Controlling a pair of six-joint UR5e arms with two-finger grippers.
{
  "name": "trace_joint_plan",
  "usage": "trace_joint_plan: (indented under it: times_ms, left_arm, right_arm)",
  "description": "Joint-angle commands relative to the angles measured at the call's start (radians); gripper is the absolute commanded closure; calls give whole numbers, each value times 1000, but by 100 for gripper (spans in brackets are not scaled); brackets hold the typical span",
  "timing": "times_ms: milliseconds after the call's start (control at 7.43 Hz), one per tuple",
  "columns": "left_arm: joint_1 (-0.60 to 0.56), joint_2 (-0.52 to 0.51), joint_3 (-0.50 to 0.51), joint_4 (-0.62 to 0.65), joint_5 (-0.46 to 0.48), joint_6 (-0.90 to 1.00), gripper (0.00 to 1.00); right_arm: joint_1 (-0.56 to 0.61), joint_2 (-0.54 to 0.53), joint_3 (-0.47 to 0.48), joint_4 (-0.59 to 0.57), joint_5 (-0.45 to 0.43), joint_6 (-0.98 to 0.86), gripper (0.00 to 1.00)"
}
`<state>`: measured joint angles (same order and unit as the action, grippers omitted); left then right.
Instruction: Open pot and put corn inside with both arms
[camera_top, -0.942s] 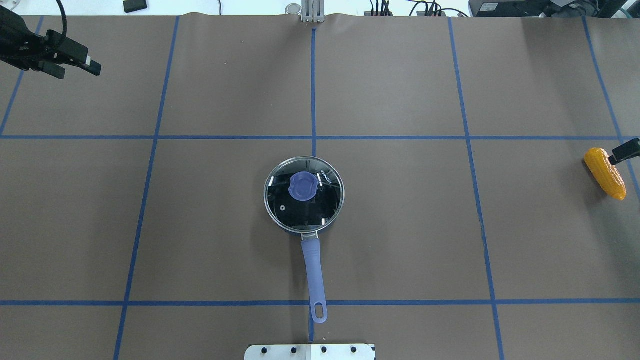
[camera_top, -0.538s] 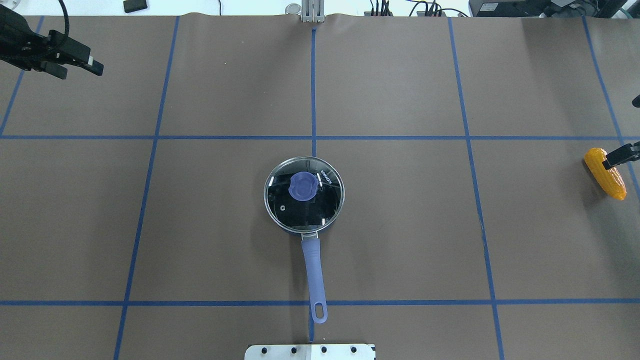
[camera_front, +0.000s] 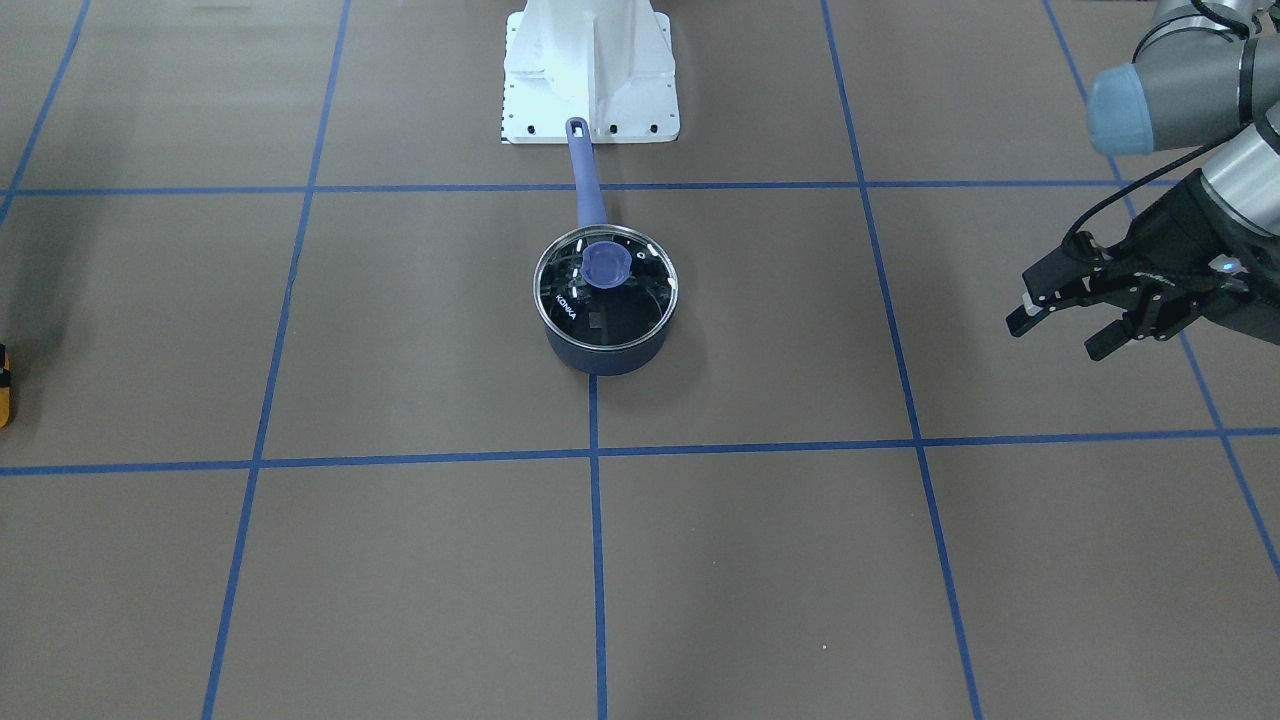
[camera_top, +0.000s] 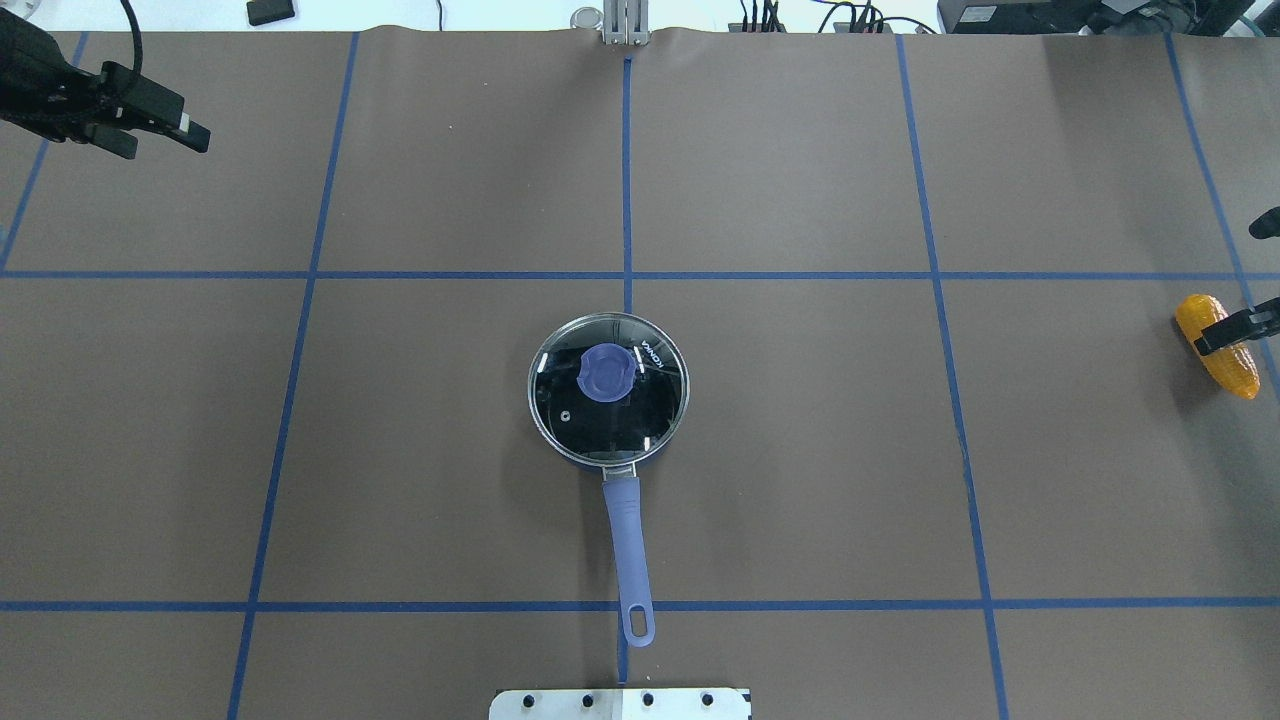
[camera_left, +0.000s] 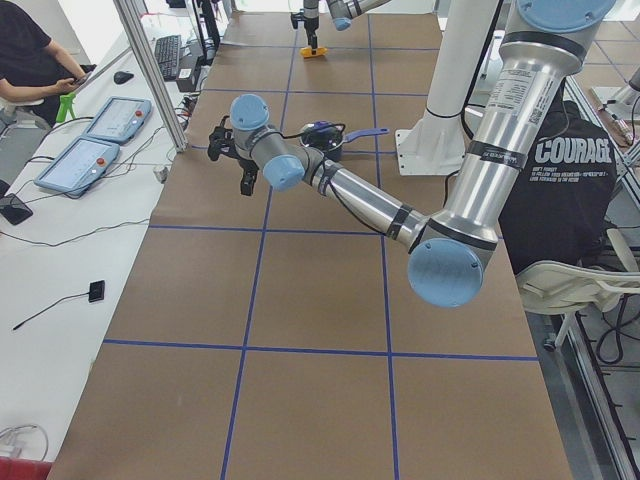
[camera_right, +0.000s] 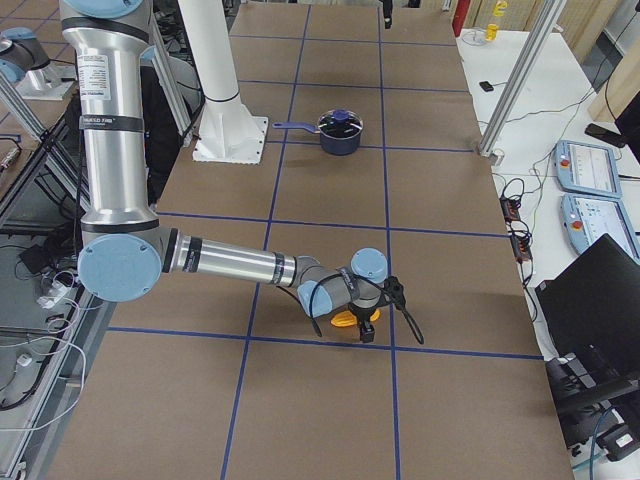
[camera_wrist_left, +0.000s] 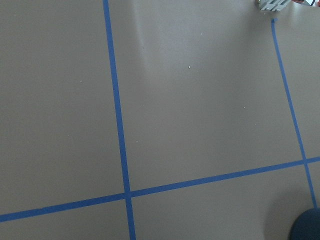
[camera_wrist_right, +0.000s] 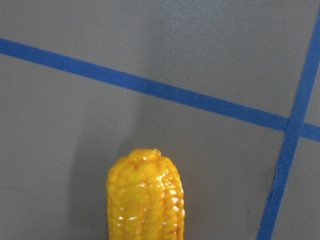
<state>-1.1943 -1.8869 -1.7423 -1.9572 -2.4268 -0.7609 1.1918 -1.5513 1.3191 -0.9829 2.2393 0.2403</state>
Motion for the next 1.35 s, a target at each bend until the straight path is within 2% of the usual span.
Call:
trace_joint_plan:
  times_ms: [0,269,538,1212]
  left_arm:
    - [2,2,0,0,0,0,2]
    - [2,6,1,-8,0,0,2]
    - [1,9,1,-12,0,0,2]
    - [4,8,4,-12,0,-1,2]
  right_arm:
    - [-3,8,6,1,11,-1,3]
    - [-3,19,8,-3,17,-1,25]
    - [-3,20,9,-5,17,-1,36]
    - [-4,22,15,-10,17,-1,55]
